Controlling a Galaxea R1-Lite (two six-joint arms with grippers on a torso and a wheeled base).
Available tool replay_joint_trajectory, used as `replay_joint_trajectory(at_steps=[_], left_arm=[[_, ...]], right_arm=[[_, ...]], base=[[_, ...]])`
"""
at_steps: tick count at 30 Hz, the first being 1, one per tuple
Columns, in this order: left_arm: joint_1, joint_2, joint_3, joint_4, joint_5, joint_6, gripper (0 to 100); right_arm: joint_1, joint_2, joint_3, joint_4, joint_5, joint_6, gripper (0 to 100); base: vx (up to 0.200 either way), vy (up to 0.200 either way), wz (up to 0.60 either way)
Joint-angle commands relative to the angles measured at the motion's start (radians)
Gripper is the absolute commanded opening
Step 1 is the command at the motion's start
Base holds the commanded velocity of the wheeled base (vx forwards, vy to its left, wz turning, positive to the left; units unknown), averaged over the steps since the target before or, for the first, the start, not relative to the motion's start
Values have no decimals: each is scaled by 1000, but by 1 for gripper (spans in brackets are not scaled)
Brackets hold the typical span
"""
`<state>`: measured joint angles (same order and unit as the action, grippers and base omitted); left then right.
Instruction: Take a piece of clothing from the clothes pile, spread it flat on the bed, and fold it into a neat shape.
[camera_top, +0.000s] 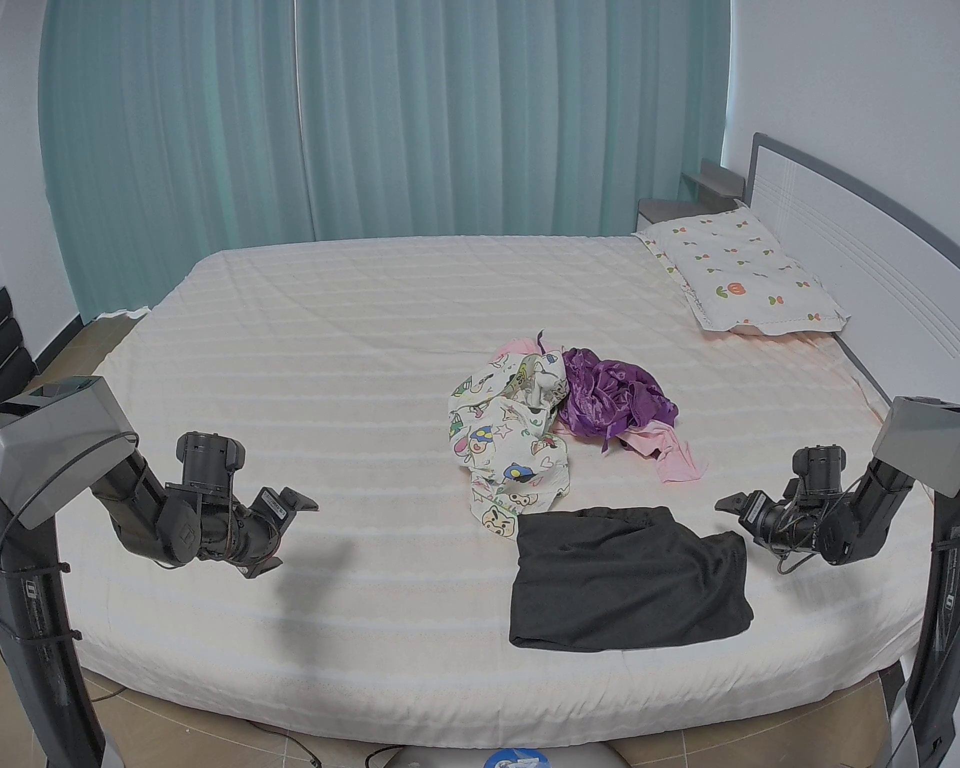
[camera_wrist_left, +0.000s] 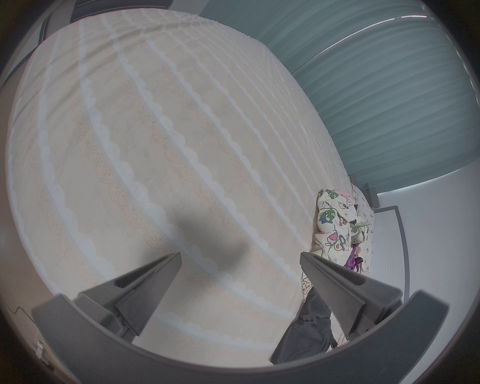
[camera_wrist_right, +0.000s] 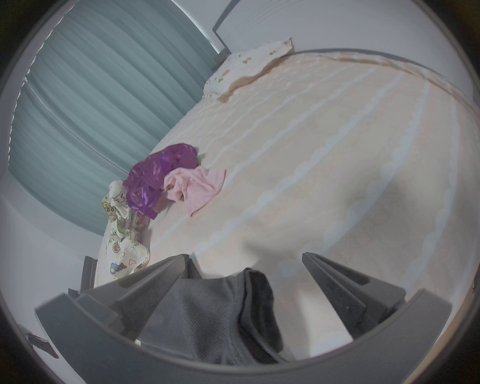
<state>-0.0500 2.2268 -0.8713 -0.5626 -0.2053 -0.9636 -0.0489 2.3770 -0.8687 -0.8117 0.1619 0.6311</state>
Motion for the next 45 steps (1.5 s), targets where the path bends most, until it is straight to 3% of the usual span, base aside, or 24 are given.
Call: replay_joint_trajectory(at_steps=[1, 6, 7, 15, 22, 45], left_arm=[[1, 1, 0, 0, 0, -1, 100], [-1, 1, 0, 0, 0, -1, 100], [-1, 1, 0, 0, 0, -1, 100], [-1, 2, 0, 0, 12, -1, 100], [-1, 4, 0, 0, 12, -1, 100], [-1, 4, 0, 0, 14, -1, 100]], right_arm=[[43, 85, -104, 52, 18, 12, 100], [86, 88, -108, 62, 74, 15, 100], [86, 87, -108, 68, 80, 15, 0], [80, 77, -105, 60, 85, 22, 0], [70, 33, -104, 55, 82, 156, 0], [-39, -12, -6, -37, 71, 113, 0]], base=[[0, 0, 0], [0, 0, 0], [0, 0, 0], [0, 0, 0], [0, 0, 0], [0, 0, 0]])
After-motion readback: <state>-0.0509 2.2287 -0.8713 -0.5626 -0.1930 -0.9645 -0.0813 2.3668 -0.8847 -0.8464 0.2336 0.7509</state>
